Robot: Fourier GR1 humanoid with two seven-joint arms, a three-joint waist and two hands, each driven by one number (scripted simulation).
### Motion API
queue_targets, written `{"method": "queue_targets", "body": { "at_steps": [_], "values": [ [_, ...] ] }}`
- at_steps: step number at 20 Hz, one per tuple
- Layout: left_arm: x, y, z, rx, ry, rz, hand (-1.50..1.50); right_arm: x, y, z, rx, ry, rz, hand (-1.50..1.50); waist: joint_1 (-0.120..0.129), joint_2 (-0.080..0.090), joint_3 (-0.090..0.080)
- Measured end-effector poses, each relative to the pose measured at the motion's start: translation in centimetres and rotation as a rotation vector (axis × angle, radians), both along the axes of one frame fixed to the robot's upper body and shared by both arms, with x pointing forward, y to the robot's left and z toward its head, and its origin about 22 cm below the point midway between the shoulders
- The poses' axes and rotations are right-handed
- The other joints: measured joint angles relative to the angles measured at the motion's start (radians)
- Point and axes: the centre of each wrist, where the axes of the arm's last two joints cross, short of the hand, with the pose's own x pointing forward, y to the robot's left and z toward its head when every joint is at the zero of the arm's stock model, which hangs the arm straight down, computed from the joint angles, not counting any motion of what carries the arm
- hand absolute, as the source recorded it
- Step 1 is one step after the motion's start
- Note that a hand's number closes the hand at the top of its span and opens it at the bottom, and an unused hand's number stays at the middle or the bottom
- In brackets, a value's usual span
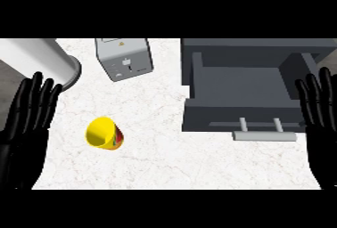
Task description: Pick up the cup, place it into the drawer and close the drawer
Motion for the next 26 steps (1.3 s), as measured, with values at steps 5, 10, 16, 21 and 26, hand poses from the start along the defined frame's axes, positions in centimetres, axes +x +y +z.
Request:
{"method": "queue_targets", "body": {
  "at_steps": [5, 10, 16, 21, 26],
  "values": [
    [0.8, 1.8, 0.6, 0.003, -0.021, -0.202, -1.5, -0.2, 0.0, 0.1, -0.02, -0.018, 0.012, -1.5, -0.009, 0.0, -0.001],
    [1.7, 3.4, -1.5, -0.12, 0.128, -0.37, -1.5, 0.1, 0.1, -0.5, -0.072, 0.071, 0.081, -1.5, -0.01, 0.003, -0.002],
    [3.5, 6.7, -3.7, -0.178, 0.223, -0.423, -1.5, 2.0, -0.4, -0.8, -0.098, 0.122, 0.122, -1.5, -0.011, 0.002, -0.001],
    [5.5, 8.3, -6.1, -0.154, 0.271, -0.389, -1.5, 3.8, 0.0, -0.7, -0.1, 0.128, 0.135, -1.5, -0.012, 0.001, -0.001],
    [6.3, 8.6, -9.3, -0.133, 0.327, -0.364, -1.5, 4.9, -0.6, -0.1, -0.113, 0.114, 0.141, -1.5, -0.014, 0.001, -0.001]
  ]
}}
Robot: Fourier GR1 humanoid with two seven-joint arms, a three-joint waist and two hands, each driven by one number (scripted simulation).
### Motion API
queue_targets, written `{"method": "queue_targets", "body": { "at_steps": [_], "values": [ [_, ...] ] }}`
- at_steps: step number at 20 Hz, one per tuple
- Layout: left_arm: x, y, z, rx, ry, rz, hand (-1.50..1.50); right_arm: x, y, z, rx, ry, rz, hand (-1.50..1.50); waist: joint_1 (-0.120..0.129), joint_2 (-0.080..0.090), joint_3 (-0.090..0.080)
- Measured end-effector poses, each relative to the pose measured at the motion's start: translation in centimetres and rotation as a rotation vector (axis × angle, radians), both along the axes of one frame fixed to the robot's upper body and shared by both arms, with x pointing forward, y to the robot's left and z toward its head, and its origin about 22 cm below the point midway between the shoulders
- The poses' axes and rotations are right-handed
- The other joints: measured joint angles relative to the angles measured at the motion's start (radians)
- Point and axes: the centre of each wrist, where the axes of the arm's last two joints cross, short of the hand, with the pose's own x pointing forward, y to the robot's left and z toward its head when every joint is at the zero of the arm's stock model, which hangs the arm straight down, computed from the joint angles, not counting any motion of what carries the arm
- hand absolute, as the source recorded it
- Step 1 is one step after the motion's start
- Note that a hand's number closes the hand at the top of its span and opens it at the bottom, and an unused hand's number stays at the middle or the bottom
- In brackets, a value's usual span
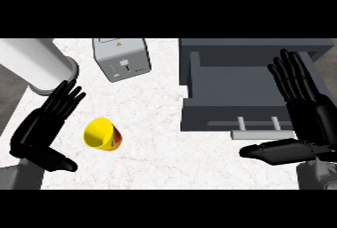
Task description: Pick up the cup, place it into the drawer and close the drawer
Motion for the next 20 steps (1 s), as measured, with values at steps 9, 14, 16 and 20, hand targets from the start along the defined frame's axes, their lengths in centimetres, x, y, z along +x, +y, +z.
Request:
{"method": "queue_targets", "body": {
  "at_steps": [9, 14, 16, 20],
  "values": [
    [1.0, 2.0, -6.0, 0.057, 0.068, 0.06, -1.5, 0.4, -0.7, 0.7, -0.007, -0.025, -0.007, -1.5, -0.003, 0.0, 0.0],
    [0.9, 2.8, -9.7, 0.079, 0.094, 0.083, -1.5, 0.8, -1.0, 1.0, 0.003, -0.023, -0.009, -1.5, -0.007, 0.001, -0.001],
    [1.0, 3.2, -10.6, 0.1, 0.111, 0.091, -1.5, 1.6, -1.3, 1.3, 0.0, -0.025, -0.012, -1.5, -0.006, 0.002, -0.001],
    [1.1, 3.4, -12.3, 0.135, 0.135, 0.12, -1.5, 1.3, -1.6, 1.8, 0.0, -0.028, -0.01, -1.5, -0.009, 0.002, -0.001]
  ]
}}
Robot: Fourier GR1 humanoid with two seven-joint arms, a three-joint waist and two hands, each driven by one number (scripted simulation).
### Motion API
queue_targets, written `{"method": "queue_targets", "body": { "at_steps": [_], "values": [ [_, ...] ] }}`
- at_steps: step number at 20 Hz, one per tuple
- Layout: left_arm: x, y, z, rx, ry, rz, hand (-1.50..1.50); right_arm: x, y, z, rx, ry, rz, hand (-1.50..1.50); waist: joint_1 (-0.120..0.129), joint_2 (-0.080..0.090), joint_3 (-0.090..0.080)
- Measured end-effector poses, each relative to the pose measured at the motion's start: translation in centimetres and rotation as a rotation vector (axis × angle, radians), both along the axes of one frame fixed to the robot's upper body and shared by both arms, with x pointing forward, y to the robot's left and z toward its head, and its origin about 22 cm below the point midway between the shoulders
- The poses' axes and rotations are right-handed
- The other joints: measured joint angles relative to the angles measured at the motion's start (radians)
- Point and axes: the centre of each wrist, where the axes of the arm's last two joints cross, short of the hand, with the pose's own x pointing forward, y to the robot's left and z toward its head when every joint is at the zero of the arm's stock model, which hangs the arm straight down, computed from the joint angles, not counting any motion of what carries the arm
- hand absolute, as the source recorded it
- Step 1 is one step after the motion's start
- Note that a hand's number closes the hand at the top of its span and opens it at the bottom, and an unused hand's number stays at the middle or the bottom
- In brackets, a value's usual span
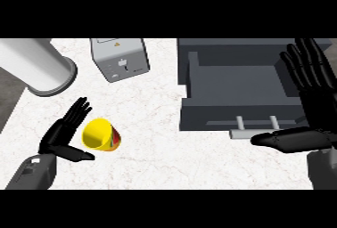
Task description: Pick up the cup, place it into the drawer and close the drawer
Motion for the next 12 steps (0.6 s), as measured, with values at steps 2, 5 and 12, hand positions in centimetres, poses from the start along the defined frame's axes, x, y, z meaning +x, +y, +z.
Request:
{"method": "queue_targets", "body": {
  "at_steps": [2, 5, 12],
  "values": [
    [-0.3, 0.0, -0.9, 0.019, 0.006, 0.013, -1.5, -0.1, 0.1, 0.0, -0.001, 0.003, 0.005, -1.5, -0.003, 0.001, 0.0],
    [-0.8, -0.1, -2.0, 0.032, 0.007, 0.03, -1.5, 0.0, -0.1, 0.0, -0.003, 0.001, 0.011, -1.5, -0.006, 0.003, -0.001],
    [-0.9, -1.1, -3.1, 0.032, -0.005, 0.043, -1.5, -0.3, 0.3, 0.6, 0.003, -0.001, 0.017, -1.5, -0.016, 0.006, -0.003]
  ]
}}
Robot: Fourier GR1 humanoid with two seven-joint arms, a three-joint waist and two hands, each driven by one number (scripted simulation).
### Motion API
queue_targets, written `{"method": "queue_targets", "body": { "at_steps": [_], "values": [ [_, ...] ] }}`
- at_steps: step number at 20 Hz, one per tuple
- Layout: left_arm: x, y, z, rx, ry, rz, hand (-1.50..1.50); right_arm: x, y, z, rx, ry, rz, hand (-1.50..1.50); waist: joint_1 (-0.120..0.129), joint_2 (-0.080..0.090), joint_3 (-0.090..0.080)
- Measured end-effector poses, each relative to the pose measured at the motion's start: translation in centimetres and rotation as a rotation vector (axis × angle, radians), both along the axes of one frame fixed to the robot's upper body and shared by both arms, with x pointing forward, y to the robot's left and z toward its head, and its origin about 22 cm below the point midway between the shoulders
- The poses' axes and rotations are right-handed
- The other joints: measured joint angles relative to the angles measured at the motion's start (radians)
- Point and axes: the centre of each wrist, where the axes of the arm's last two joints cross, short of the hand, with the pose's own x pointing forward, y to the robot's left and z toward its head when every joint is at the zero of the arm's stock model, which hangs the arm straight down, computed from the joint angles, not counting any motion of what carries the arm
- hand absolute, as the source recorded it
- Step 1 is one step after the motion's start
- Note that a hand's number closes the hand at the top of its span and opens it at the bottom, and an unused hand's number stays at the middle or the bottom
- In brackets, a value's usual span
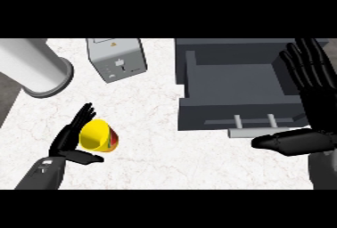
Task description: Pick up the cup, place it into the drawer and close the drawer
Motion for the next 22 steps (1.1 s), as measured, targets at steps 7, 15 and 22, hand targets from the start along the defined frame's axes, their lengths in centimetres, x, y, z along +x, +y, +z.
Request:
{"method": "queue_targets", "body": {
  "at_steps": [7, 15, 22],
  "values": [
    [0.3, -1.3, -0.5, -0.002, -0.017, -0.018, -1.5, 0.1, -0.1, -0.2, -0.006, -0.002, 0.007, -1.5, -0.002, 0.002, 0.0],
    [0.5, -2.9, -1.0, -0.024, -0.018, -0.045, -1.5, 0.3, -0.2, 0.1, -0.021, 0.0, 0.002, -1.5, -0.009, 0.005, -0.001],
    [1.2, -4.0, -0.8, -0.091, -0.015, -0.106, 1.5, 0.3, -0.4, 0.3, -0.019, 0.001, 0.004, -1.5, -0.01, 0.005, -0.002]
  ]
}}
